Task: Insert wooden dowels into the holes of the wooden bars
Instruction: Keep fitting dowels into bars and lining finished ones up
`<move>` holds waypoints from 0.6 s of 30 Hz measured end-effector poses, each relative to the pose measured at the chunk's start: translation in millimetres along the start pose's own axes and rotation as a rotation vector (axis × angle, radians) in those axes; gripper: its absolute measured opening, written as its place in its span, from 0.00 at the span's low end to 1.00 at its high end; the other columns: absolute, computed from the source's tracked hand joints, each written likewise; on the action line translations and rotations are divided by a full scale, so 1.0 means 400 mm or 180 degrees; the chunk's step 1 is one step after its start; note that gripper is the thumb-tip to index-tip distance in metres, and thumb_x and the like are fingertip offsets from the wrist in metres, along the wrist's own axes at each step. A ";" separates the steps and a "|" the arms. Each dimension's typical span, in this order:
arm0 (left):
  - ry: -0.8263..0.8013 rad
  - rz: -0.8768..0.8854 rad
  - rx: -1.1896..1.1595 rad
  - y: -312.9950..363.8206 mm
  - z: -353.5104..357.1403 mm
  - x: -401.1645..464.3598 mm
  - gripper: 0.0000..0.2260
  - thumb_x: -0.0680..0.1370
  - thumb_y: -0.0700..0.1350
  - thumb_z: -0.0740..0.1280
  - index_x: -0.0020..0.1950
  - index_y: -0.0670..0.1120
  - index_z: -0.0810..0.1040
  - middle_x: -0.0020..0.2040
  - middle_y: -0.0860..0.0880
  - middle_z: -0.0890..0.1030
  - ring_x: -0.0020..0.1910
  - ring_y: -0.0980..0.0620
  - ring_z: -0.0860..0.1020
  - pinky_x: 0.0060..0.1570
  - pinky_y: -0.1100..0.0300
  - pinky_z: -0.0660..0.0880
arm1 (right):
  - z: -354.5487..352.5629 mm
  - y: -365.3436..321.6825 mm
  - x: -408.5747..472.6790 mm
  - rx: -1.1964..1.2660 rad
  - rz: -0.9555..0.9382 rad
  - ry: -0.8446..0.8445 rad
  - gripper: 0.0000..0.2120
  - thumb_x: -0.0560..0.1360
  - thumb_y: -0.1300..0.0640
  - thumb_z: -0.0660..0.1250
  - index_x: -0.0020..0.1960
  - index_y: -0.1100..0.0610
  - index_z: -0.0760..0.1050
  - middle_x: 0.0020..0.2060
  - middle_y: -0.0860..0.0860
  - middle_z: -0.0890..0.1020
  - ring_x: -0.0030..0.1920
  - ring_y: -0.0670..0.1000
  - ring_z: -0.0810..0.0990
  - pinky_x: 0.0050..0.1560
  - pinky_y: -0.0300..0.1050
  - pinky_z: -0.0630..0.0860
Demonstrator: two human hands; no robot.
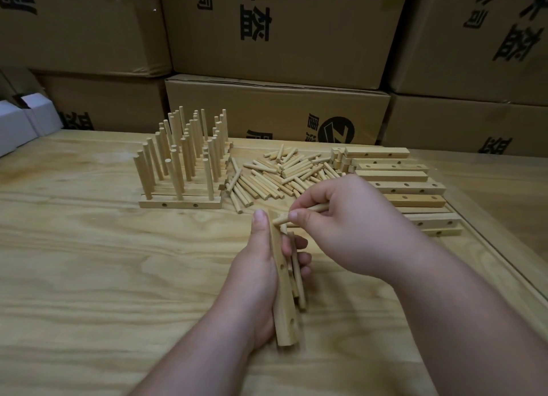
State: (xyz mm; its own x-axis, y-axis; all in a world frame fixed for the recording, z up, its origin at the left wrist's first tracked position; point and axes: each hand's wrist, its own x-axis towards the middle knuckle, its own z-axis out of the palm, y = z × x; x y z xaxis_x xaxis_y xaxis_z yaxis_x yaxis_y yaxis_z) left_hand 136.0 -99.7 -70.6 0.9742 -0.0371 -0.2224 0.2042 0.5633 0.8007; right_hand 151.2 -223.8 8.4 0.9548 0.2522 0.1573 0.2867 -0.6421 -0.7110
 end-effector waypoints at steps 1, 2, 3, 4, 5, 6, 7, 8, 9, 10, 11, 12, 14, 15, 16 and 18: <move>0.0004 -0.0002 -0.0022 0.000 0.001 0.000 0.31 0.79 0.69 0.55 0.27 0.47 0.73 0.34 0.44 0.79 0.31 0.50 0.78 0.31 0.59 0.79 | 0.004 -0.006 -0.001 -0.0063 -0.0019 0.0003 0.09 0.80 0.54 0.69 0.41 0.47 0.78 0.26 0.35 0.80 0.28 0.36 0.80 0.19 0.28 0.67; 0.0003 0.0005 -0.0049 0.000 0.002 0.000 0.31 0.79 0.69 0.55 0.26 0.48 0.73 0.32 0.46 0.79 0.30 0.51 0.78 0.31 0.59 0.79 | 0.008 -0.012 -0.002 -0.0166 -0.0047 0.0000 0.10 0.80 0.53 0.68 0.40 0.46 0.77 0.26 0.35 0.80 0.28 0.37 0.81 0.19 0.28 0.67; 0.0004 0.0015 -0.0062 0.000 0.002 0.000 0.31 0.79 0.68 0.54 0.25 0.48 0.73 0.31 0.47 0.79 0.29 0.51 0.78 0.31 0.59 0.79 | 0.011 -0.016 -0.002 -0.0283 -0.0069 -0.0011 0.10 0.80 0.53 0.68 0.40 0.45 0.77 0.26 0.34 0.80 0.28 0.38 0.81 0.19 0.29 0.68; 0.0005 0.0025 -0.0057 0.000 0.003 0.000 0.32 0.79 0.68 0.54 0.25 0.49 0.73 0.30 0.47 0.79 0.29 0.52 0.78 0.31 0.60 0.80 | 0.014 -0.019 -0.002 -0.0365 -0.0076 -0.0025 0.10 0.80 0.52 0.68 0.40 0.44 0.76 0.26 0.33 0.80 0.29 0.39 0.82 0.20 0.30 0.70; 0.0010 0.0031 -0.0040 -0.001 0.003 0.000 0.32 0.79 0.68 0.54 0.25 0.49 0.73 0.30 0.47 0.79 0.29 0.52 0.78 0.31 0.60 0.80 | 0.014 -0.020 -0.003 -0.0390 -0.0069 -0.0037 0.10 0.80 0.52 0.68 0.40 0.44 0.76 0.26 0.33 0.80 0.29 0.39 0.82 0.20 0.30 0.70; 0.0017 0.0029 -0.0007 -0.001 0.003 0.000 0.32 0.79 0.68 0.54 0.25 0.49 0.73 0.31 0.47 0.79 0.30 0.51 0.78 0.31 0.60 0.80 | 0.012 -0.019 -0.002 -0.0355 -0.0053 -0.0044 0.10 0.80 0.52 0.68 0.40 0.45 0.76 0.26 0.33 0.80 0.29 0.38 0.82 0.20 0.29 0.69; 0.0026 0.0024 0.0050 -0.002 0.001 0.001 0.32 0.79 0.68 0.54 0.25 0.48 0.73 0.33 0.46 0.79 0.30 0.50 0.79 0.30 0.60 0.79 | 0.008 -0.015 -0.002 -0.0280 -0.0015 -0.0059 0.09 0.80 0.53 0.68 0.41 0.46 0.77 0.25 0.34 0.80 0.29 0.37 0.81 0.19 0.29 0.68; 0.0031 0.0021 0.0134 -0.004 0.000 0.001 0.32 0.79 0.69 0.54 0.25 0.48 0.73 0.35 0.45 0.80 0.31 0.50 0.79 0.30 0.60 0.79 | 0.002 -0.011 -0.001 -0.0193 0.0035 -0.0079 0.08 0.80 0.52 0.68 0.41 0.47 0.79 0.26 0.34 0.80 0.30 0.35 0.80 0.20 0.29 0.68; 0.0025 0.0023 0.0220 -0.005 -0.002 0.000 0.32 0.79 0.69 0.53 0.26 0.48 0.73 0.37 0.44 0.81 0.32 0.49 0.79 0.29 0.60 0.78 | -0.004 -0.005 0.000 -0.0141 0.0075 -0.0086 0.08 0.79 0.52 0.69 0.42 0.47 0.80 0.28 0.35 0.81 0.32 0.34 0.80 0.22 0.29 0.69; 0.0005 0.0026 0.0279 -0.005 -0.003 -0.001 0.32 0.79 0.69 0.53 0.26 0.48 0.73 0.38 0.44 0.81 0.33 0.49 0.80 0.29 0.60 0.78 | -0.010 0.001 0.002 -0.0139 0.0100 -0.0072 0.07 0.78 0.50 0.70 0.42 0.47 0.82 0.31 0.36 0.82 0.34 0.34 0.80 0.26 0.31 0.72; -0.0017 0.0028 0.0313 -0.005 -0.004 -0.002 0.32 0.78 0.69 0.53 0.26 0.48 0.73 0.38 0.44 0.81 0.33 0.49 0.80 0.30 0.60 0.77 | -0.015 0.007 0.004 -0.0155 0.0124 -0.0054 0.07 0.78 0.48 0.71 0.42 0.46 0.83 0.33 0.37 0.83 0.37 0.34 0.80 0.30 0.34 0.75; -0.0030 0.0029 0.0333 -0.004 -0.004 -0.003 0.32 0.79 0.69 0.53 0.26 0.48 0.73 0.38 0.44 0.81 0.33 0.49 0.80 0.30 0.59 0.77 | -0.018 0.011 0.005 -0.0162 0.0138 -0.0044 0.07 0.77 0.48 0.71 0.42 0.46 0.83 0.35 0.37 0.83 0.38 0.34 0.80 0.34 0.36 0.75; -0.0027 0.0032 0.0351 -0.002 -0.003 -0.005 0.32 0.79 0.69 0.53 0.26 0.49 0.73 0.37 0.45 0.81 0.33 0.49 0.80 0.31 0.59 0.77 | -0.017 0.013 0.005 -0.0125 0.0110 -0.0071 0.07 0.78 0.49 0.71 0.41 0.46 0.83 0.33 0.36 0.82 0.36 0.34 0.80 0.30 0.34 0.74; -0.0016 0.0031 0.0354 -0.001 -0.002 -0.006 0.32 0.79 0.69 0.53 0.25 0.49 0.73 0.37 0.45 0.81 0.32 0.49 0.80 0.31 0.59 0.78 | -0.014 0.011 0.003 -0.0100 0.0075 -0.0105 0.08 0.79 0.50 0.70 0.41 0.47 0.82 0.30 0.36 0.82 0.33 0.35 0.80 0.26 0.31 0.72; 0.0000 0.0030 0.0356 -0.001 -0.001 -0.006 0.32 0.79 0.69 0.53 0.25 0.49 0.74 0.36 0.45 0.81 0.32 0.49 0.79 0.31 0.59 0.78 | -0.010 0.008 0.002 -0.0098 0.0036 -0.0139 0.08 0.79 0.52 0.69 0.42 0.48 0.81 0.28 0.36 0.81 0.29 0.35 0.80 0.22 0.28 0.68; 0.0036 0.0029 0.0335 -0.001 0.001 -0.005 0.32 0.79 0.69 0.54 0.25 0.49 0.73 0.36 0.44 0.80 0.32 0.49 0.79 0.30 0.59 0.77 | -0.002 0.002 0.001 -0.0150 -0.0029 -0.0182 0.09 0.80 0.54 0.67 0.42 0.48 0.79 0.25 0.35 0.80 0.26 0.35 0.78 0.19 0.27 0.65</move>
State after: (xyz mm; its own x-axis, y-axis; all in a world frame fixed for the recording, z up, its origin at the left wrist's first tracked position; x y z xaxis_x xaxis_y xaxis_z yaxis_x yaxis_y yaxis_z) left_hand 134.1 -100.3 -70.3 0.9751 -0.0229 -0.2207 0.2049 0.4738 0.8565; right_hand 152.0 -224.6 8.4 0.9464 0.2983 0.1234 0.3002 -0.6725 -0.6765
